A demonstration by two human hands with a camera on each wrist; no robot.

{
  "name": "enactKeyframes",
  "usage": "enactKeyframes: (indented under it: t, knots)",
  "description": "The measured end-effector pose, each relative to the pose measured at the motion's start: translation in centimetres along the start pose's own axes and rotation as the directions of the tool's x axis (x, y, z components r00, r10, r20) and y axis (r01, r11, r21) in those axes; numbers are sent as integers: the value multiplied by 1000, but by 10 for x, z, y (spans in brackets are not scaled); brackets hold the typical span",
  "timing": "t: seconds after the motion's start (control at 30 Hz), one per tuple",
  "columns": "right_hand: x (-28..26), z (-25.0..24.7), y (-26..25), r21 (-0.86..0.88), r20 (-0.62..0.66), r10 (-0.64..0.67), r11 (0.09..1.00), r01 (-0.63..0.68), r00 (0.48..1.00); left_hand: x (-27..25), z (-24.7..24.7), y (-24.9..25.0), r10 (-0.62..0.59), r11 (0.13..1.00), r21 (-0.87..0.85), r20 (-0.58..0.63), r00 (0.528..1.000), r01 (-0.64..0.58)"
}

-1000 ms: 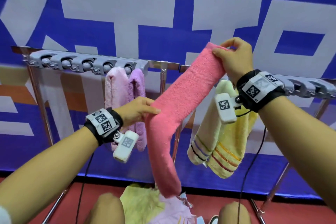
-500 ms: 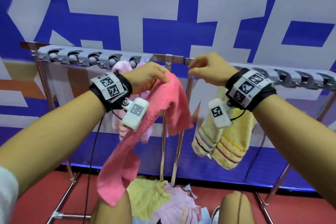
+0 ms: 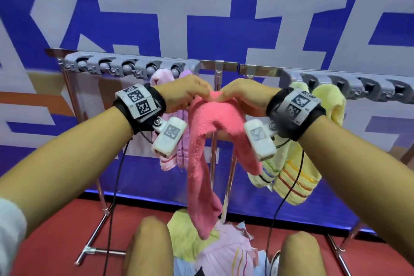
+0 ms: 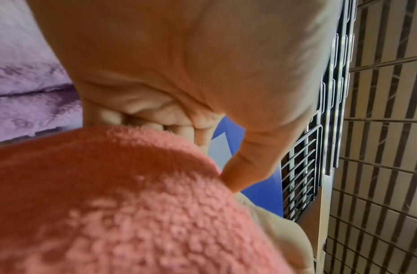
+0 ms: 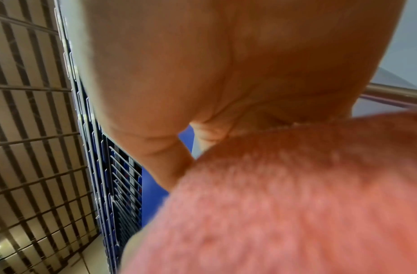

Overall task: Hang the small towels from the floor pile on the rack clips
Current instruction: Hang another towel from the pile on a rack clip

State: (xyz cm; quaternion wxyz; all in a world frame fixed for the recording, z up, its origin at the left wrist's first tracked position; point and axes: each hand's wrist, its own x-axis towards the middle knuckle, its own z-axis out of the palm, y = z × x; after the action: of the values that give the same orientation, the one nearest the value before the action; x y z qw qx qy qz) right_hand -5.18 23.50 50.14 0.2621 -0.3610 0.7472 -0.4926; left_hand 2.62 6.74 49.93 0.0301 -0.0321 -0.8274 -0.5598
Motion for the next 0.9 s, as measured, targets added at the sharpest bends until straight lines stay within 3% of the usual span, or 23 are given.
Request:
enactKeyframes:
  t: [0.1, 0.2, 0.3, 0.43, 0.57, 0.67, 0.8, 0.9]
  knots:
    - [-4, -8, -1, -72, 8, -28, 997, 28, 1000, -2, 1, -17, -11, 998, -66, 20, 1000, 12]
    - [-13, -21, -3, 44, -67, -88, 995, 91, 994, -8, 6, -34, 14, 994, -110, 127, 992, 0]
    - [-16, -36, 6, 143, -177, -104, 981, 130, 979, -10, 4, -39, 65, 953, -302, 167, 984, -11]
    - [-20, -38, 27, 24, -217, -2, 1000, 8, 976, -9, -3, -24, 74, 883, -470, 110, 991, -13]
    - [-18, -23, 30, -47, -105, -10, 999, 6, 994, -1, 2, -9, 142, 907, -415, 134, 981, -75]
    - [-12, -1, 18, 50, -40, -39, 998, 41, 998, 5, 10, 2, 164, 941, -322, 159, 974, -106]
    - [-4, 12, 8, 270, 38, -37, 962, 25, 999, 7, 5, 4, 144, 965, -237, 108, 984, -115]
    - [-1, 10, 8, 212, 55, -14, 977, 2, 998, 2, -7, -7, 106, 988, -115, 30, 994, -102]
